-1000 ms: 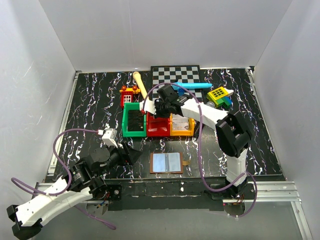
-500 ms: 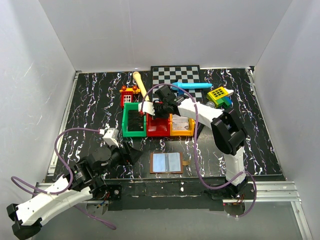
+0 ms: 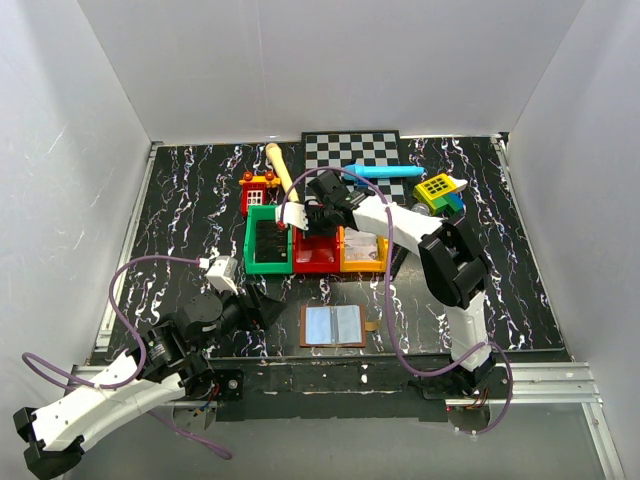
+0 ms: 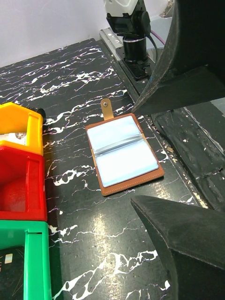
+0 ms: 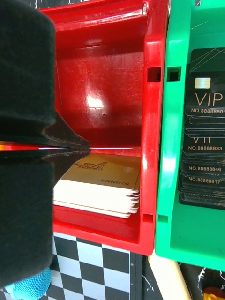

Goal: Take the credit cards out of the card holder
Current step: Place the credit card in the storage box.

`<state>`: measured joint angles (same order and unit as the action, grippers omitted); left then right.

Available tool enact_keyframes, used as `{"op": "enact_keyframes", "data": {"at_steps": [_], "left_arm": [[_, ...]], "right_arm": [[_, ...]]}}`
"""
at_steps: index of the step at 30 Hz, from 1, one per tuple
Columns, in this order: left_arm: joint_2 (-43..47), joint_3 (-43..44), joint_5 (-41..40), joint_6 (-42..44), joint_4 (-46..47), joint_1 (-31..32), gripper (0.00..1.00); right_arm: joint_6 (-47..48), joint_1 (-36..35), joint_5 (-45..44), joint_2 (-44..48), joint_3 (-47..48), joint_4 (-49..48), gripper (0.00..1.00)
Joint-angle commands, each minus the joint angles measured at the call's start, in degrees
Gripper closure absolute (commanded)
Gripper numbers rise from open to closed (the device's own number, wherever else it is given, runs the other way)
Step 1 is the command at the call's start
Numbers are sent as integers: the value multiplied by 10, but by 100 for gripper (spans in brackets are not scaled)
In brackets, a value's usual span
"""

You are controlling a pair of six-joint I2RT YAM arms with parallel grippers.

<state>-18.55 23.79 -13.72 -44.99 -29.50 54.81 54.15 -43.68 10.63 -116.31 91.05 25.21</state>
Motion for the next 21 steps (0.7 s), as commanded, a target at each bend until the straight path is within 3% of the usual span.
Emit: {"op": "enact_keyframes", "data": {"at_steps": [1,14,21], "left_arm": [[1,15,-1,8,4,-3,31],[0,15,-2,10,6,-3,31],[0,14,-2,10,6,-4,31]], "right_arm": [[-4,-4,2,-13,25,2,99],[-15,-4,-3,-22,33,4,98],[-19,-4,-11,-22,42,5,92]]}}
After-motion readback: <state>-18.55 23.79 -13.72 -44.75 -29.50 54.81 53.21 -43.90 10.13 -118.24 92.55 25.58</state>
